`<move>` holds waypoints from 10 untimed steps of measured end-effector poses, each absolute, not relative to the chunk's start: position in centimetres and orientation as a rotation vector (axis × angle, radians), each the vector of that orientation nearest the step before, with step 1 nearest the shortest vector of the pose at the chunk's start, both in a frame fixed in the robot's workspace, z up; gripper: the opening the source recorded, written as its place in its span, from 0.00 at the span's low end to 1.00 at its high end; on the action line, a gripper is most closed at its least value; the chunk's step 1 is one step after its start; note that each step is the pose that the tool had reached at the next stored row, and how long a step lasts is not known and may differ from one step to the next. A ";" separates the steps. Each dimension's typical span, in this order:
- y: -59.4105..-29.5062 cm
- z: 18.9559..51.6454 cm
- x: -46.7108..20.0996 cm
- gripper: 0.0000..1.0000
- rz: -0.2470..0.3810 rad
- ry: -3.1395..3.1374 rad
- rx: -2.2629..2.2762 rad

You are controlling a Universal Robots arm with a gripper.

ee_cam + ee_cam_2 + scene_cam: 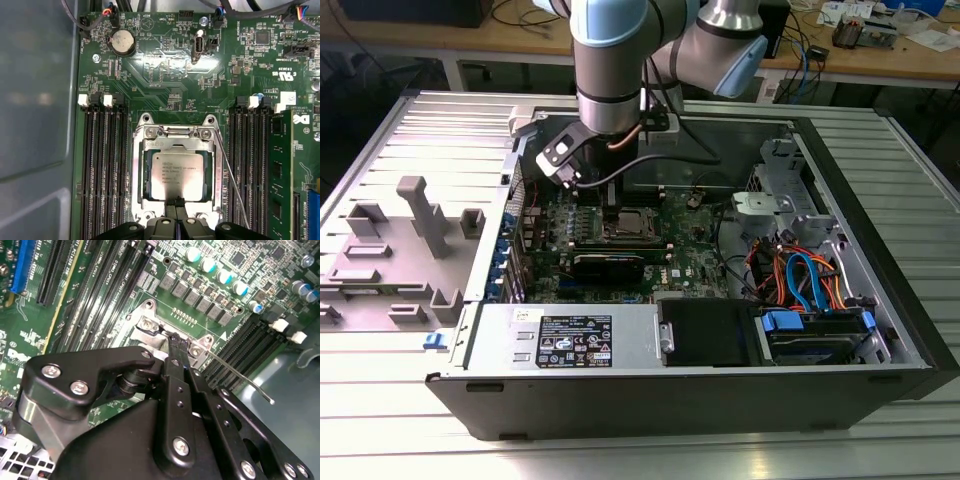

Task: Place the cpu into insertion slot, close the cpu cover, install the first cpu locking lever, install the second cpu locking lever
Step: 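Close the cpu cover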

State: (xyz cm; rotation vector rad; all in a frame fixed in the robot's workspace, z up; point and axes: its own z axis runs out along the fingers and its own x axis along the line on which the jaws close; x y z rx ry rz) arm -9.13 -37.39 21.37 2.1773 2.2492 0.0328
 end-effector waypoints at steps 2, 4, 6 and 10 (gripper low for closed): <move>-37.4 21.5 -9.1 0.11 0.033 2.249 2.177; -37.4 21.5 -8.8 0.11 0.033 2.249 2.177; -37.4 21.5 -8.4 0.11 0.033 2.249 2.177; -37.4 21.5 -7.3 0.11 0.033 2.249 2.177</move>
